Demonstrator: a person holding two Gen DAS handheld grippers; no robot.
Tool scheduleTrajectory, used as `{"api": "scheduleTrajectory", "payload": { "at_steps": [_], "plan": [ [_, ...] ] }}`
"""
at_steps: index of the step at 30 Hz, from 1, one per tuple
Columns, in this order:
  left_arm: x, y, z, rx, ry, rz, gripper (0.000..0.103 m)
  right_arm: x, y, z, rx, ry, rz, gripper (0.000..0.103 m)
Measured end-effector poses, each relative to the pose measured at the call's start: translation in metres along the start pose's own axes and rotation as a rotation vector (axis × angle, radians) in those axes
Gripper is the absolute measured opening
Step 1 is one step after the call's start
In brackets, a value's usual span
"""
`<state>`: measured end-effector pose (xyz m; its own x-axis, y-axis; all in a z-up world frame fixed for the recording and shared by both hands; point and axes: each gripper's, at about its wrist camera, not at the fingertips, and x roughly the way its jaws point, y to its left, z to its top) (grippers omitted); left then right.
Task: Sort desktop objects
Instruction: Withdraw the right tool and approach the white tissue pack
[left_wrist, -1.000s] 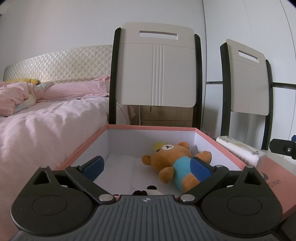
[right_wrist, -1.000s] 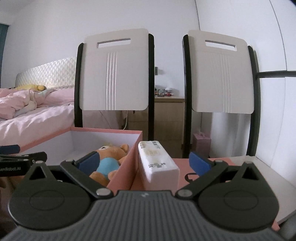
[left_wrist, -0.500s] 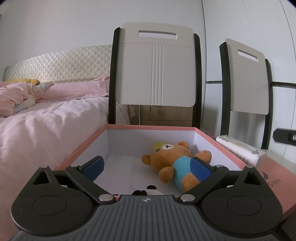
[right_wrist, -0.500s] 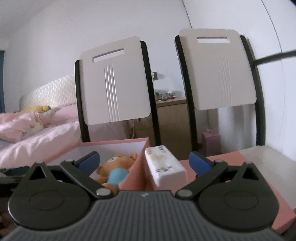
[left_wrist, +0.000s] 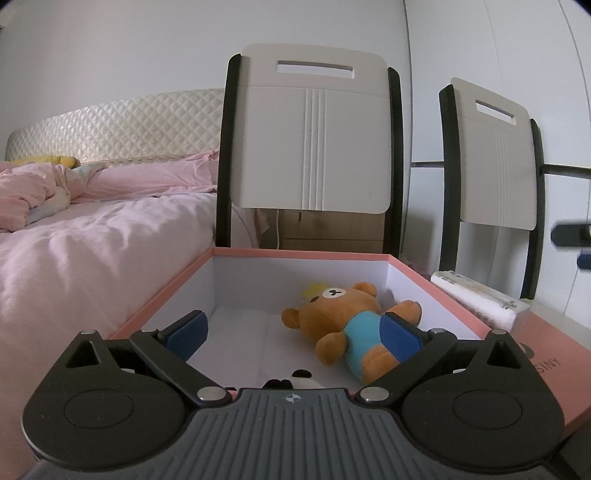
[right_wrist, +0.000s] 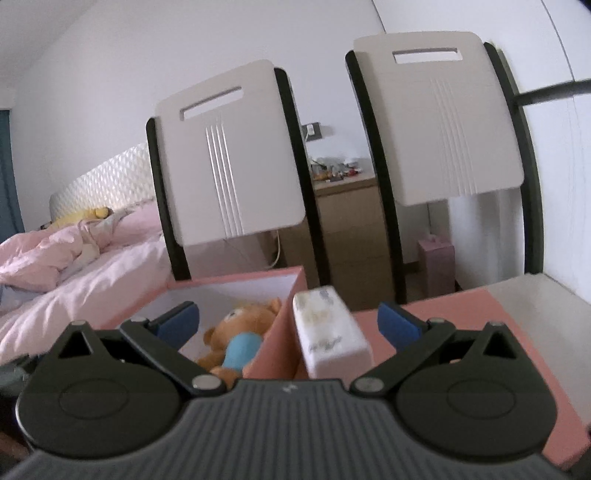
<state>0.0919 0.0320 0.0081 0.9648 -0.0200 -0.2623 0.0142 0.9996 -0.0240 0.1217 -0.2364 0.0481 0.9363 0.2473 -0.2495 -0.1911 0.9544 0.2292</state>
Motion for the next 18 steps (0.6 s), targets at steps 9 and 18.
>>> {"api": "scheduleTrajectory", "payload": {
  "at_steps": [9, 18],
  "plan": [
    [0.001, -0.004, -0.002, 0.014, -0.001, -0.001, 0.1, 0.047, -0.03, 0.019, -0.05, 0.081, -0.016, 0.103],
    [0.001, -0.004, -0.002, 0.016, -0.006, 0.01, 0.1, 0.084, -0.053, -0.001, -0.019, 0.161, 0.069, 0.102]
  ]
}}
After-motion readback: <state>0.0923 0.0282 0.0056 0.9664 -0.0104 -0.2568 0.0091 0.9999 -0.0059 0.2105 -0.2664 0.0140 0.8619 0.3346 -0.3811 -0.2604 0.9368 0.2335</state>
